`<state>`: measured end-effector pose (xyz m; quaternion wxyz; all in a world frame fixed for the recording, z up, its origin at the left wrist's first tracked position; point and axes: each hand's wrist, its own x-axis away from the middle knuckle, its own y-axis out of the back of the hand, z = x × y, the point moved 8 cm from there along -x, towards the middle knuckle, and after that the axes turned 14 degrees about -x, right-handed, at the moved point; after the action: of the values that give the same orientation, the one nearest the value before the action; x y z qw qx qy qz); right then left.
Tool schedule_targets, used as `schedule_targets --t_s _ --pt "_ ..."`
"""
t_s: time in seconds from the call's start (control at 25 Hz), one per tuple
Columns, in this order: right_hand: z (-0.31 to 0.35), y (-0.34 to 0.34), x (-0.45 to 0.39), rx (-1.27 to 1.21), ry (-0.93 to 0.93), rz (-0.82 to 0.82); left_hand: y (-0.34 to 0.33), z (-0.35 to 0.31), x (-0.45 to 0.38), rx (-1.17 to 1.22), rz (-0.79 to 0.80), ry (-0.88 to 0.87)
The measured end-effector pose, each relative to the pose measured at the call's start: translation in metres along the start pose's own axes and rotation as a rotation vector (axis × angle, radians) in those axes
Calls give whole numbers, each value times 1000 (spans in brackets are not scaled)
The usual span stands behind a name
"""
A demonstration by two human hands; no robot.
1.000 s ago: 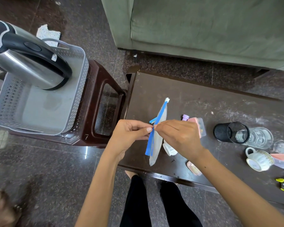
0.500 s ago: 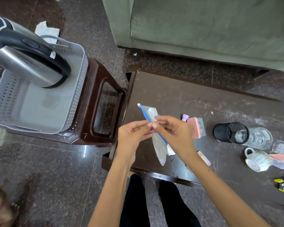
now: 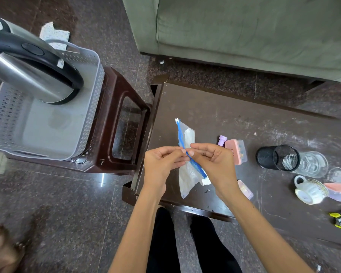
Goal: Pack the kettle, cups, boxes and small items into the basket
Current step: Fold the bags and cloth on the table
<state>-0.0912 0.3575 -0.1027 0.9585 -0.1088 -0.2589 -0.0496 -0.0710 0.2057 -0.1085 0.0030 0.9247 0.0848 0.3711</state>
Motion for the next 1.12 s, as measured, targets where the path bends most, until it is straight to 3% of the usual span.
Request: schedule_targets --t_s 0.28,0.48,0.56,0.68,0.84,1.12 --pt "0 -9 3 381 81 40 -5 6 -1 -197 -33 31" --pt "24 -9 5 831 418 86 20 -4 -2 -294 -188 -120" --pt "24 -21 11 1095 561 194 23 -13 0 -377 -188 -191" --pt "18 -39 18 1274 761 362 17 -25 4 -415 -138 -261" --pt "27 -51 21 1315 961 465 18 -30 4 -210 -47 -207" --pt "54 -49 26 1100 1175 359 8 -30 3 -131 187 -127"
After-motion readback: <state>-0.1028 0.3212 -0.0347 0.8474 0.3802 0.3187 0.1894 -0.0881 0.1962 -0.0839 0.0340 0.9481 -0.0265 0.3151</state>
